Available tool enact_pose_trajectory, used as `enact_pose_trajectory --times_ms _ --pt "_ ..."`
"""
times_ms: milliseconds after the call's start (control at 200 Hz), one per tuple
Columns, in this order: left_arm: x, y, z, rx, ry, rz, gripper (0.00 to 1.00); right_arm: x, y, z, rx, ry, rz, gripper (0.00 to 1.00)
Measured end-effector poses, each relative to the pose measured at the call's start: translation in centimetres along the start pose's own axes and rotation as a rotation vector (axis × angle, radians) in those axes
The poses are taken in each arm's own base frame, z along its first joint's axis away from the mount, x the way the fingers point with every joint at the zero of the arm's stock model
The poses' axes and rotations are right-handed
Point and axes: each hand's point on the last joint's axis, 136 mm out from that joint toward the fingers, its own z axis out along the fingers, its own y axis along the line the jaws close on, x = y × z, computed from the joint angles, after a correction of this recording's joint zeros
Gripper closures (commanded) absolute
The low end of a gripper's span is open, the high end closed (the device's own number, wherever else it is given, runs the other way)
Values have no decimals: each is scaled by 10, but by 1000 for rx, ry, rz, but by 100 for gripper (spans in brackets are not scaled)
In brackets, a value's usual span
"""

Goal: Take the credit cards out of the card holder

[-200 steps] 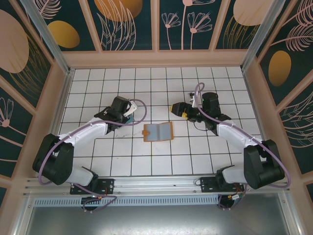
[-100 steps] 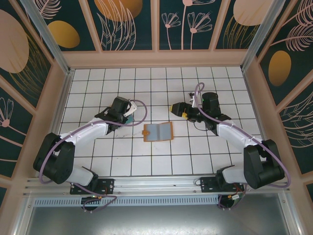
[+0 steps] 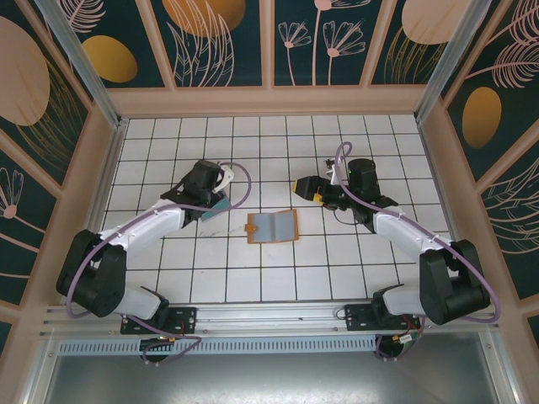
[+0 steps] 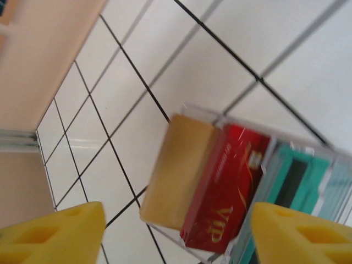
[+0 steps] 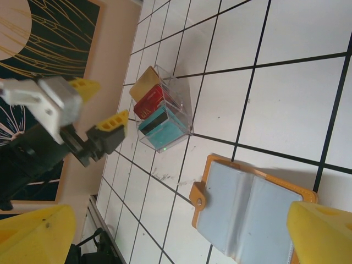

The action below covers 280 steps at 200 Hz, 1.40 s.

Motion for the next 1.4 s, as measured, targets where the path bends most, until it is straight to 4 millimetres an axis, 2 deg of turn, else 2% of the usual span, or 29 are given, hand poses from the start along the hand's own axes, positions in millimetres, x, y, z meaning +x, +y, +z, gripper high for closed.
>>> enact_pose_trajectory --times_ms 40,175,320,445,576,666,766,911,1096,1156,1261,1401 --pt "-10 7 -4 -10 -21 -39 1 0 -1 0 4 -2 1 1" --pt "-46 33 -19 -39 -92 -196 2 3 -8 2 51 -2 9 4" --pt "-74 53 -37 -26 -141 -377 5 13 -18 10 129 26 -1 20" --pt "-87 52 -47 51 -165 -514 8 26 -32 20 208 61 1 34" --pt "-86 33 -51 168 -149 -646 12 44 -50 29 297 106 15 55" --pt "-85 19 -56 255 -145 -739 17 54 -62 33 352 133 22 57" --pt "-78 -3 -62 371 -130 -849 24 62 -75 35 408 152 32 65" --pt "-57 -43 -57 511 -57 -990 27 68 -87 36 454 163 42 65" --pt "-21 -100 -50 613 84 -1102 32 81 -91 42 469 201 39 65" --pt "-18 -113 -52 640 108 -1116 33 85 -92 45 470 215 37 67" --pt "-24 -131 -54 687 128 -1141 38 93 -92 49 472 239 36 71" --pt "-29 -153 -50 730 159 -1167 42 98 -95 50 478 252 41 83"
